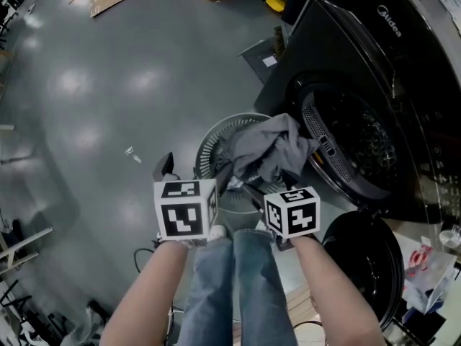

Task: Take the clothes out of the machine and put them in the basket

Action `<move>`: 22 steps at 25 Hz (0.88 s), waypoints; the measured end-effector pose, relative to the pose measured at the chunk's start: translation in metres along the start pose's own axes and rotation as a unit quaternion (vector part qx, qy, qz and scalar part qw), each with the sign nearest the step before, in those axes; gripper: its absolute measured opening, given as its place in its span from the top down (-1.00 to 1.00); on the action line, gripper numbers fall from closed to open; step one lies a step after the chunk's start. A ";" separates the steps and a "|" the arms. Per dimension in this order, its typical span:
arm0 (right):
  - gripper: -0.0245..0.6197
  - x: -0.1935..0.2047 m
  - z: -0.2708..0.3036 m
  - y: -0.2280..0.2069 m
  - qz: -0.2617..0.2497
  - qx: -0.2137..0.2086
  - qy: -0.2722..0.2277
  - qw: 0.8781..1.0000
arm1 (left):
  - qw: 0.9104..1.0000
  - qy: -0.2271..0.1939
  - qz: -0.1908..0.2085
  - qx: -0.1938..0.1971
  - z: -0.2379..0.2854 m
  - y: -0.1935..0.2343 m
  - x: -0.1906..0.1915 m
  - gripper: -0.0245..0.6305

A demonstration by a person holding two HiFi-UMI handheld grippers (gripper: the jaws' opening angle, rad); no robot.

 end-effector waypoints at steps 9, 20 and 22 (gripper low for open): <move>-0.40 0.010 0.018 -0.032 -0.015 0.016 0.002 1.000 | 1.000 0.012 0.004 -0.002 0.028 -0.004 0.018 -0.79; -0.40 0.004 -0.016 -0.033 -0.012 0.021 0.008 1.000 | 1.000 0.020 0.015 0.003 0.007 -0.027 0.015 -0.79; -0.39 -0.006 -0.031 -0.026 -0.008 0.020 -0.001 1.000 | 1.000 0.021 0.018 0.007 -0.003 -0.033 0.010 -0.79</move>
Point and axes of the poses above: the fingertips, and each gripper's own axes: z forward along the fingers, y to its left, x out of its underside, the point moved 2 cm from there along -z, backward along the fingers, and after that the axes turned 3 degrees about -z, right-handed, at the moved point
